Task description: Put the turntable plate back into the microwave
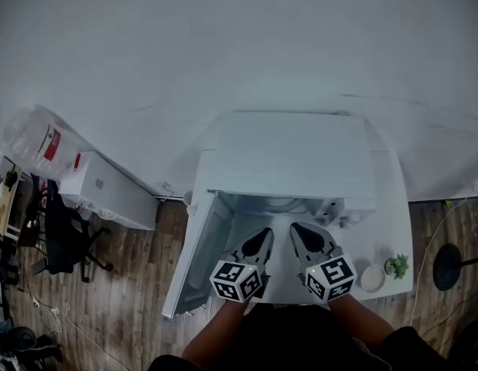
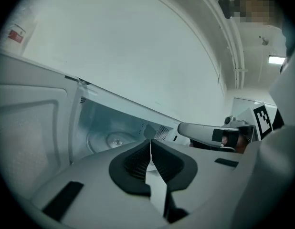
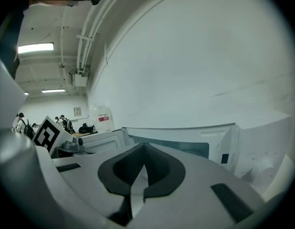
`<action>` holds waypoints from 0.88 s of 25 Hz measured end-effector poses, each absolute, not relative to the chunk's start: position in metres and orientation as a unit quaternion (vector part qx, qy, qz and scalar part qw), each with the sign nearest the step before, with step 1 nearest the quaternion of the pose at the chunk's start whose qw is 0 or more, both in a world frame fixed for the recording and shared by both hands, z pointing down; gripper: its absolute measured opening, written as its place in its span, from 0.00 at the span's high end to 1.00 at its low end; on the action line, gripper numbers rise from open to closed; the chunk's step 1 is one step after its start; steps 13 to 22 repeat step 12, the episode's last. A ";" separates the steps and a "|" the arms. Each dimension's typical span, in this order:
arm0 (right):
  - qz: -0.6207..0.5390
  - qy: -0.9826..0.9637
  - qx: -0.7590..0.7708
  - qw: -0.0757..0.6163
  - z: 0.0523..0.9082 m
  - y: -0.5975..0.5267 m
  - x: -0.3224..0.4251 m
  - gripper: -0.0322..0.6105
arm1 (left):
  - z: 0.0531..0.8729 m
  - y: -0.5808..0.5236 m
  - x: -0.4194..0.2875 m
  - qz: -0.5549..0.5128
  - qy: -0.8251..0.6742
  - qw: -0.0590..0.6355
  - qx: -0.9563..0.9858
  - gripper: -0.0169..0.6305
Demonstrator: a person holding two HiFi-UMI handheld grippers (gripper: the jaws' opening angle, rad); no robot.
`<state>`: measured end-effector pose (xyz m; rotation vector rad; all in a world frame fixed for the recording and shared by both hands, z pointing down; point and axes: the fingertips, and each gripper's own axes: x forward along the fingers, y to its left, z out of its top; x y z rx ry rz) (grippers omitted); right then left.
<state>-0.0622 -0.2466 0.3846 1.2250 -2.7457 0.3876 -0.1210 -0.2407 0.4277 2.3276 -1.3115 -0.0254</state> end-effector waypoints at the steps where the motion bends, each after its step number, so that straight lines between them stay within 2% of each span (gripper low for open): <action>1: 0.122 -0.904 0.405 0.056 0.383 -0.249 -0.063 0.92 | 0.427 -0.242 -0.122 -0.009 -0.480 0.231 0.846 0.93; 22: 0.107 -0.893 0.434 0.043 0.378 -0.260 -0.061 0.92 | 0.420 -0.249 -0.109 0.007 -0.482 0.210 0.850 0.93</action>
